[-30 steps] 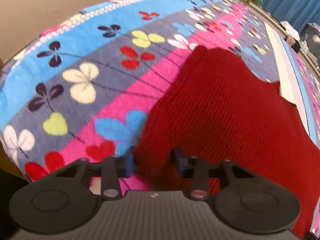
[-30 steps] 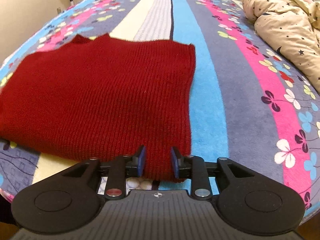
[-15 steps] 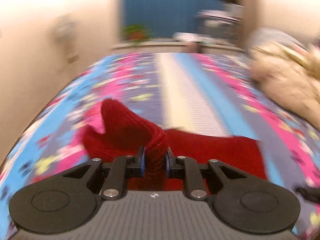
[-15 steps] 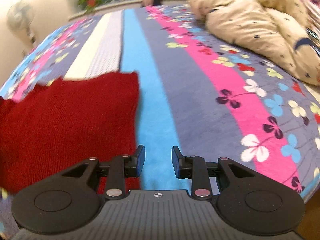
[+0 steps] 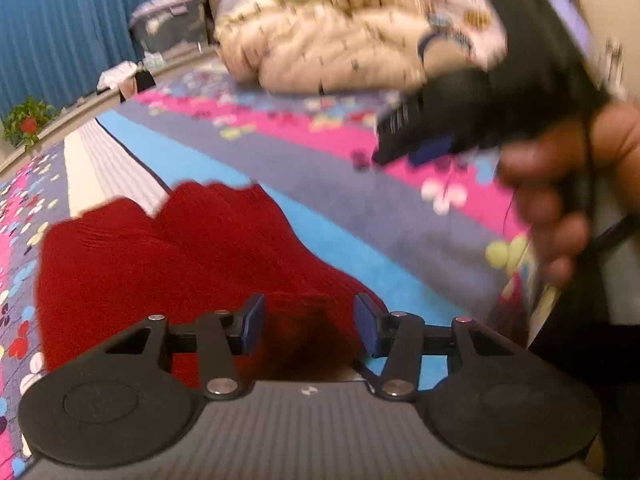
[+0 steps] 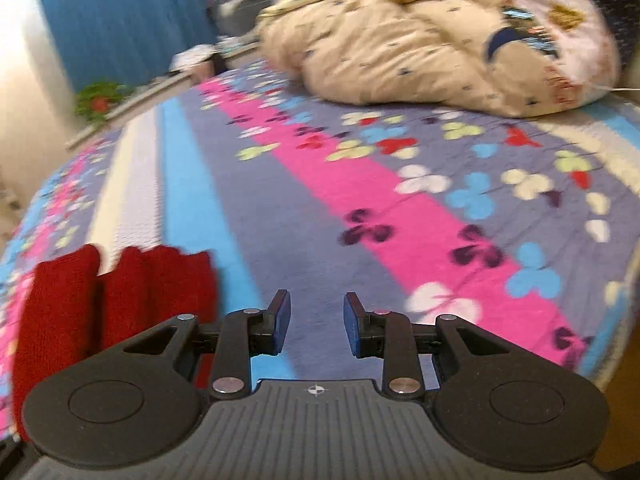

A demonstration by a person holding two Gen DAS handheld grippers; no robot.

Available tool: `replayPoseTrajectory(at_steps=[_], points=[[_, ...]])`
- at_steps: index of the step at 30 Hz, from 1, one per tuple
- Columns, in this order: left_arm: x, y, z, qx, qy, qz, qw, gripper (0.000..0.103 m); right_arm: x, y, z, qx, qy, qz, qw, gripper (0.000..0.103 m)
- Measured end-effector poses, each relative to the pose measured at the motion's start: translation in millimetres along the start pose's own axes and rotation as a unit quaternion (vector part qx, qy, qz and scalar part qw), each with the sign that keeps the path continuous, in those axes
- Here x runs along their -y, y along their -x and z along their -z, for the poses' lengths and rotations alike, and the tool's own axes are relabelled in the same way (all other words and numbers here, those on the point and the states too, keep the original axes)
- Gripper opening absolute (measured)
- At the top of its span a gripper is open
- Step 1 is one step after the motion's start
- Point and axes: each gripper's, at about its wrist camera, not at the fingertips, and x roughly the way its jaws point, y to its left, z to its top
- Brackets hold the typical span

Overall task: Fold small clothes
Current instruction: 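Grasp the sweater edge with both tools and fold it over the stack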

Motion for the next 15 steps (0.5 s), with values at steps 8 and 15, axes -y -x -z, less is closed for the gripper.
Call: replayPoseTrajectory(at_steps=[8,15], points=[[-93.8,64.0,45.9,0.019,0.071,-0.096,0.9927,0.055,-51.9,-0.8,13.9,-0.021,0.059,-0.158,0.985,0.049],[-148.5,102.6,100.4,0.011,0.14,-0.151,0.9785,0.055,-97.7,-24.6,36.6,-0.076,0.116,-0.183,0.973,0.051]])
